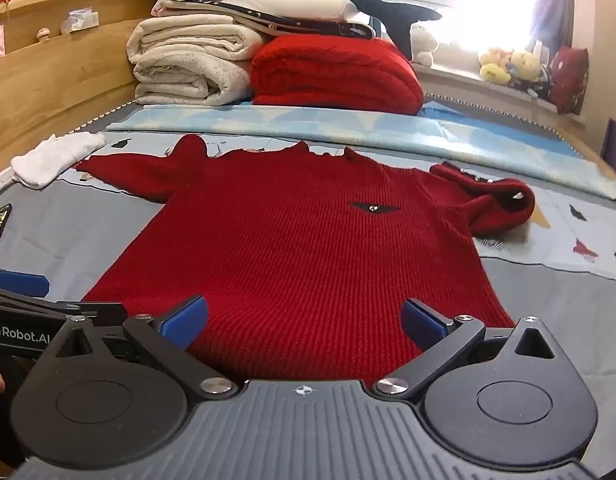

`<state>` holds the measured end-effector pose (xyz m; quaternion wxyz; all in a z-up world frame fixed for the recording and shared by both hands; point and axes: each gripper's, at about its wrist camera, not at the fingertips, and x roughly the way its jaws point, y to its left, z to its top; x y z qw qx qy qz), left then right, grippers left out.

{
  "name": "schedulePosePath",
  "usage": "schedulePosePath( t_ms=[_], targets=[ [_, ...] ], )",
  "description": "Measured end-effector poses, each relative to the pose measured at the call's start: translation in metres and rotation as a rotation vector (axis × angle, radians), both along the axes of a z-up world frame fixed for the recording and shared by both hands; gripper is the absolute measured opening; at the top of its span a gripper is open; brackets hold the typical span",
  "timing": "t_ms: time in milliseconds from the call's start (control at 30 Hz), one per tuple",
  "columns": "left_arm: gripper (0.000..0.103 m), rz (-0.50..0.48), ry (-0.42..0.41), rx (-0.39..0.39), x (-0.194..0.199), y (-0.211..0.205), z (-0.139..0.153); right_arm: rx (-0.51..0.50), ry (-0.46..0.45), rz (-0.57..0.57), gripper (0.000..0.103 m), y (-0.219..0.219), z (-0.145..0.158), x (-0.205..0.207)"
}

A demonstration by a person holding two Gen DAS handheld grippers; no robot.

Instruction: Fold small clothes

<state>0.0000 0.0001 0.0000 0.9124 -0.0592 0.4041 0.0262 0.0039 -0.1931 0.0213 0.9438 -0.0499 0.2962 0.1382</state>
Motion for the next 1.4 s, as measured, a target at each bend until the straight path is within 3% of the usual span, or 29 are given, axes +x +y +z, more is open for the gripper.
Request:
schedulePosePath(
  t_ms=[333,1400],
  targets=[
    [0.102,-0.012,-0.015,0.010,-0.0019,-0.0030,0.0012,-0.015,0.010,-0.002,0.096,0.0006,-0.0012,0.0015],
    [0.102,-0.018,-0.011,0.005,-0.0032,0.0019,0.0014,-0.008,0.018,-0.001,0.095,0.0008,-0.0003,0.0030]
  ],
)
